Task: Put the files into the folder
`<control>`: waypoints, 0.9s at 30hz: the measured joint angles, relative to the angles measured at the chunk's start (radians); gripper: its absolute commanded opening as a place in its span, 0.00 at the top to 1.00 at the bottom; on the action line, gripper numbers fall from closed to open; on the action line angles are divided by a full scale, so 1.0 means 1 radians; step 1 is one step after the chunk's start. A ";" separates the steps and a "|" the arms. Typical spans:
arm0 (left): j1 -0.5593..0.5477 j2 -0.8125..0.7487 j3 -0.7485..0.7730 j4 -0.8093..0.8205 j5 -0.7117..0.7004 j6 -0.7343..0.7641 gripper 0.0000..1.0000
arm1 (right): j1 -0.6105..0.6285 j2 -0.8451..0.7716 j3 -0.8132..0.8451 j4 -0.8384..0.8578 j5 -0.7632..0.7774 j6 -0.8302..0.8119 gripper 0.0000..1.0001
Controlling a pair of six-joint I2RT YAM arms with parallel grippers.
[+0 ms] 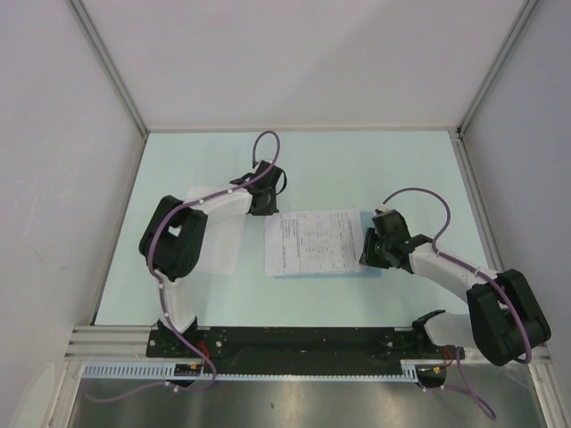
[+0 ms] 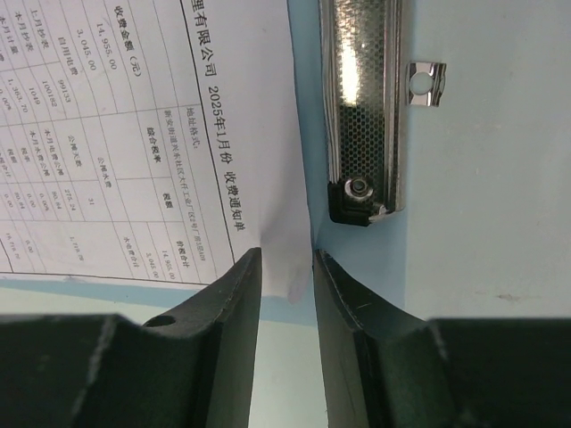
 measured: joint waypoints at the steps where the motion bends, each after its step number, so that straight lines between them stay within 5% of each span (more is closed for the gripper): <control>1: 0.000 0.001 0.003 -0.001 0.000 0.000 1.00 | 0.000 -0.003 -0.003 0.000 -0.001 0.002 0.66; 27: -0.013 0.041 0.037 -0.026 0.018 0.008 1.00 | -0.016 -0.090 -0.039 -0.035 -0.037 0.042 0.69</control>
